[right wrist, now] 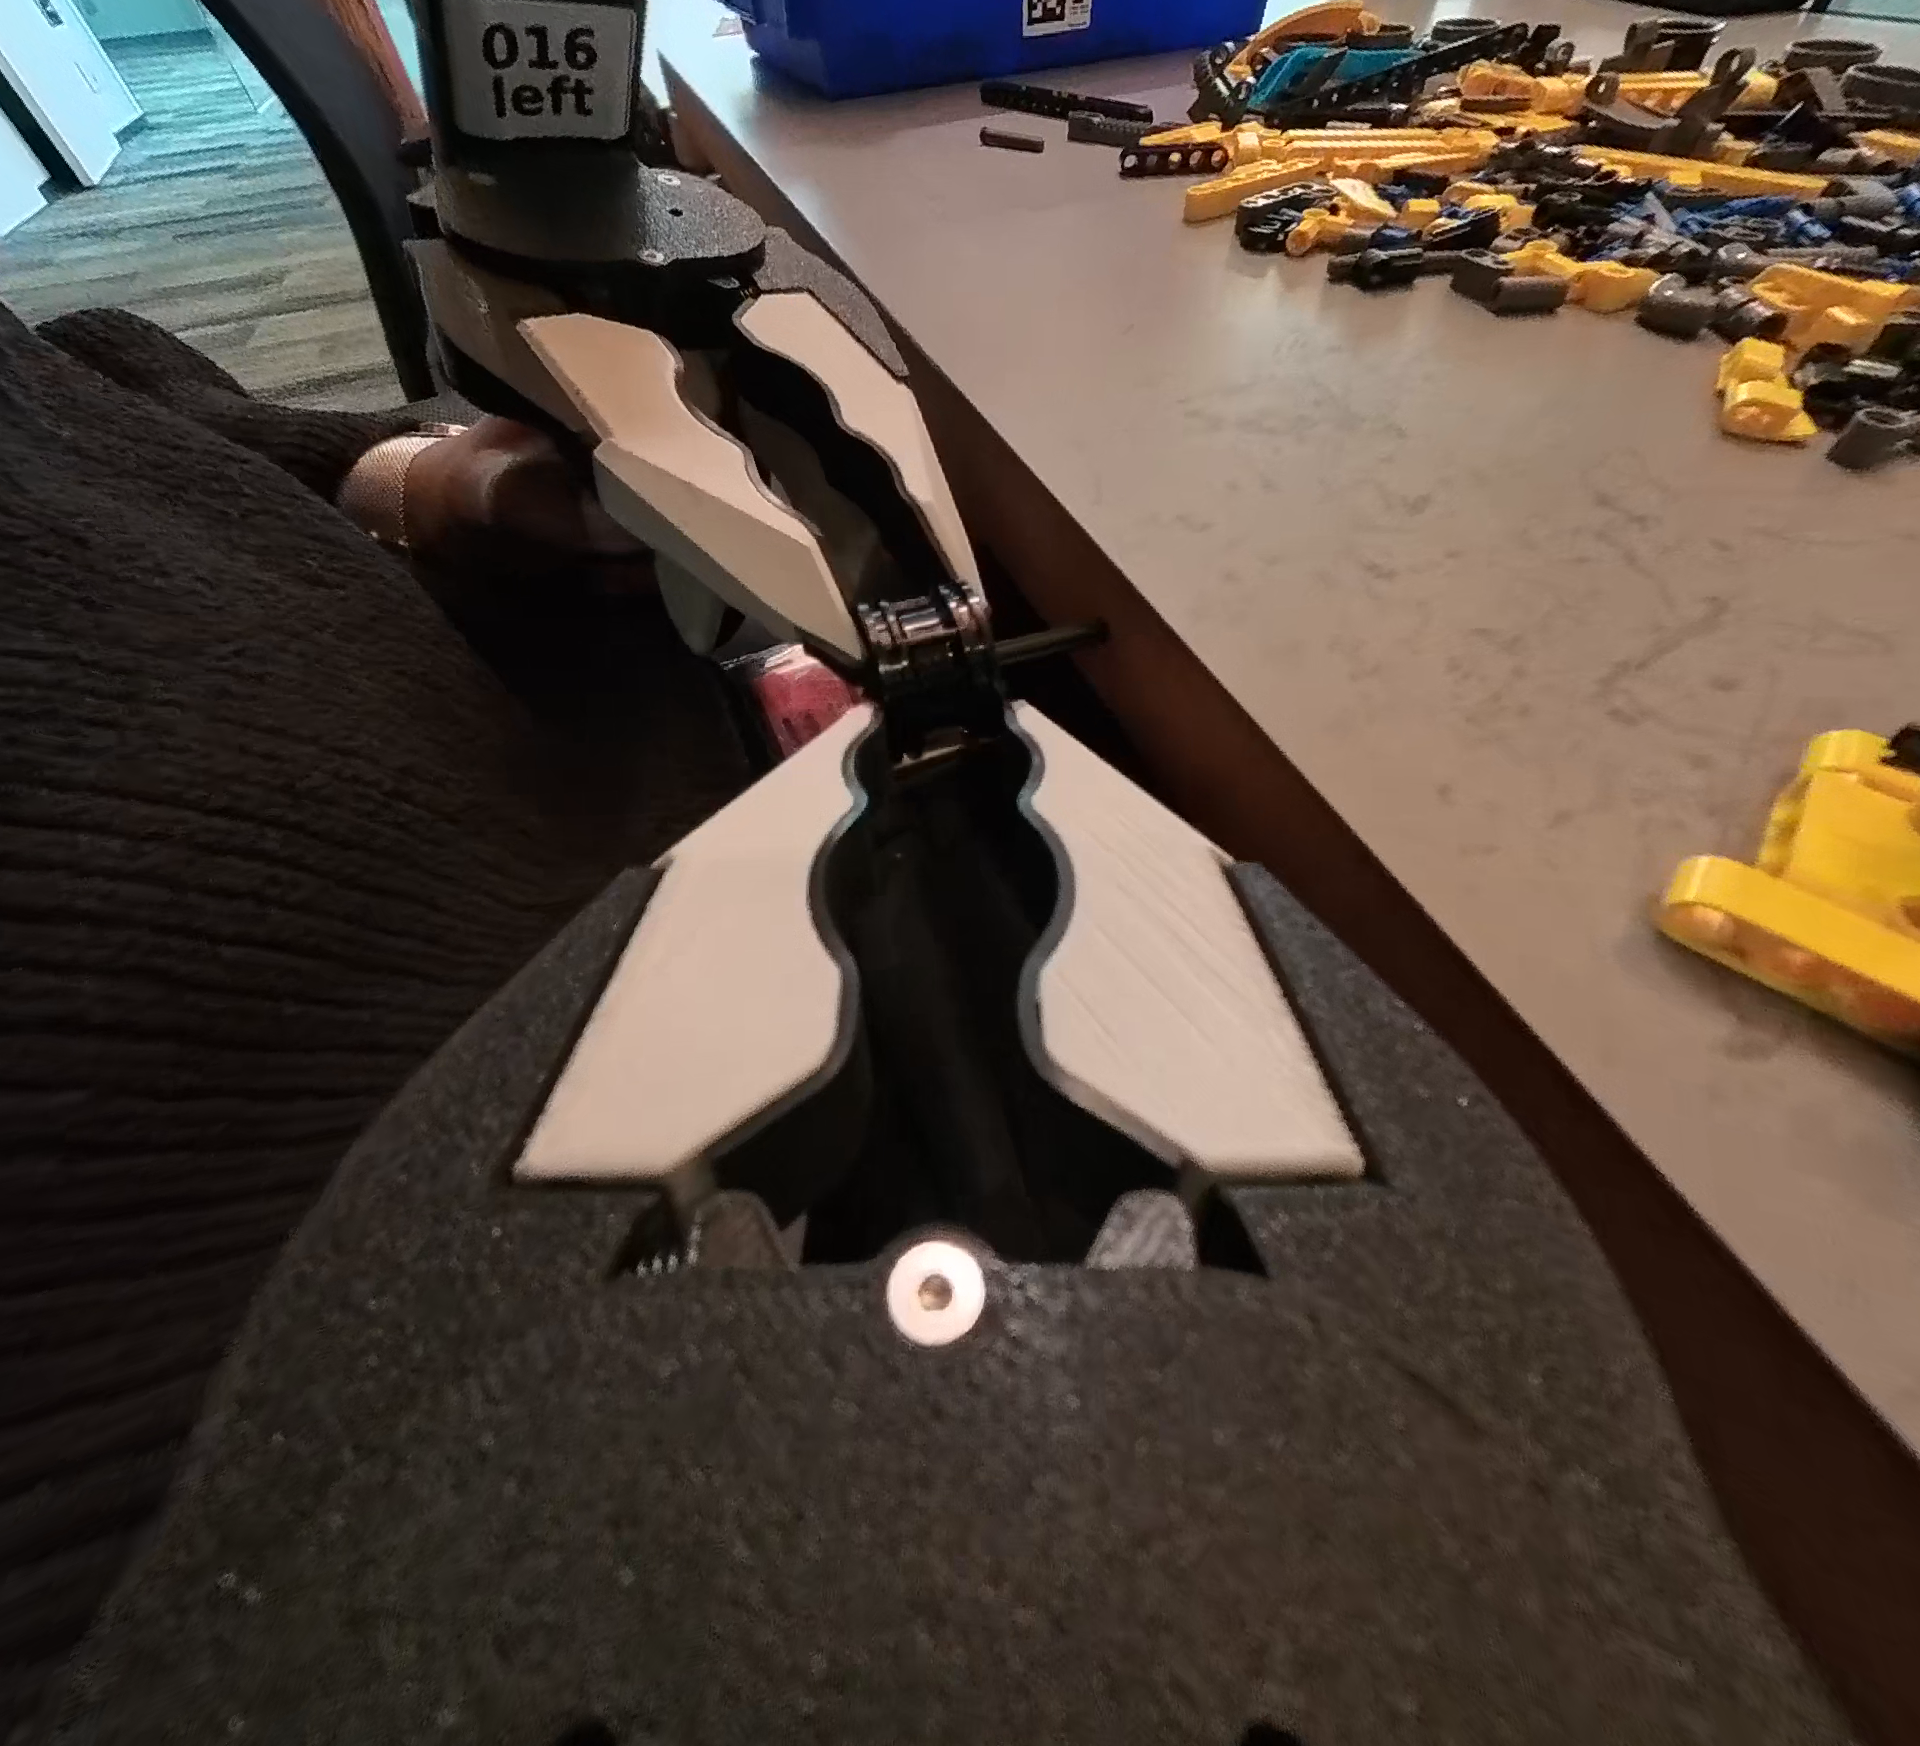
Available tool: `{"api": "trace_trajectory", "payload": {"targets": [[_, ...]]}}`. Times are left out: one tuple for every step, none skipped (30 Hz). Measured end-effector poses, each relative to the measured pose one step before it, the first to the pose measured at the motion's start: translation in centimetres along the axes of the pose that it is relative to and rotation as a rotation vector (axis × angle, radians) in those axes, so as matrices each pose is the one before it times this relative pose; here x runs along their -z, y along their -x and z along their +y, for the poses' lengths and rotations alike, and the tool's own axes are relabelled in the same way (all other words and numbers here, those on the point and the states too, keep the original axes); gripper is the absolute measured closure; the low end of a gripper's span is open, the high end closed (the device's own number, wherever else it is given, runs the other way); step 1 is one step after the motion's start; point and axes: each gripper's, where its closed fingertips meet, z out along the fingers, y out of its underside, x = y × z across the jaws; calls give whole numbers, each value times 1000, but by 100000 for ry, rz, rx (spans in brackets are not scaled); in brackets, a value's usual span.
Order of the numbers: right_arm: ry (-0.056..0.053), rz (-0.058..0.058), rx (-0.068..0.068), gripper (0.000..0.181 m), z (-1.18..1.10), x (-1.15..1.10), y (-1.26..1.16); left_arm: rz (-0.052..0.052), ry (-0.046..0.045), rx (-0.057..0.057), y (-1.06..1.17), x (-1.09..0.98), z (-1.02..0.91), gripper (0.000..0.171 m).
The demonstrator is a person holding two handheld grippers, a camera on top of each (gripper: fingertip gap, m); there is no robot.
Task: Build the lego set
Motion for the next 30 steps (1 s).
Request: {"api": "trace_trajectory", "payload": {"targets": [[649,-18,-597,162,28,20,-11,78,-164,-6,-5,-18,6,152],[905,3,-615,162,16,16,-2,26,-163,156,-6,-5,8,152],[1249,82,-472,162,37,23,-10,-209,-114,298,-8,-17,16,152],[1596,226,-53,162,57,20,-18,-554,56,-33,-9,-40,45,151],[1963,346,230,161,88,21,-23,-861,203,-357,0,-52,70,151],[2177,337,280,161,132,32,-49,-919,399,-235,-15,-91,87,151],[2025,178,-188,161,110,62,-33,-853,269,27,-25,-92,45,151],[1571,-40,-1132,161,87,73,-24,-595,-94,574,-27,-85,-10,152],[1064,-189,-1801,162,41,60,-9,-210,-165,556,-16,-41,-19,152],[777,-135,-1356,161,31,32,-5,115,170,141,-6,-25,-10,152],[822,-17,-223,162,37,14,-12,157,367,-248,-12,-24,9,152],[1112,4,699,162,41,12,-6,54,341,-428,1,-19,30,152],[1269,-120,825,162,31,-13,-14,-70,117,-429,-4,5,23,152],[1246,-324,390,162,97,3,2,36,85,-157,-6,-12,9,152],[903,-557,-559,162,-45,-14,32,404,-44,553,-6,2,-10,152],[728,-838,-1287,162,-50,-3,15,576,17,814,-10,-19,-5,152],[818,-1253,-1997,161,23,13,-8,655,208,1096,-1,-32,27,152],[527,-1513,-2431,161,17,9,2,652,17,1316,3,-18,-10,152],[312,-1282,-2236,162,15,11,-5,425,67,1077,-1,-24,-28,153],[321,-591,-1209,162,18,9,-23,108,374,427,0,-31,16,153],[485,53,53,162,20,4,-46,-209,502,-569,-3,-24,18,153],[670,314,909,162,16,1,-30,-306,607,-852,-15,-22,9,153],[674,353,976,162,23,-15,-15,-358,551,-933,2,-8,25,153],[535,245,338,162,34,-24,-31,-106,578,-384,0,-26,60,153],[332,82,-306,162,52,-11,-37,120,548,255,-1,-37,69,153],[438,131,-108,162,66,-11,-39,67,717,133,-2,-54,77,153],[619,472,856,162,59,-9,-52,-402,753,-1026,1,-46,69,153],[515,658,1337,163,44,-5,-21,-458,568,-948,-6,-23,33,154],[245,362,756,163,26,-3,-15,-252,411,-438,-3,-11,25,153],[42,252,513,163,5,9,-26,-158,169,-357,-14,-2,-2,154]]}}
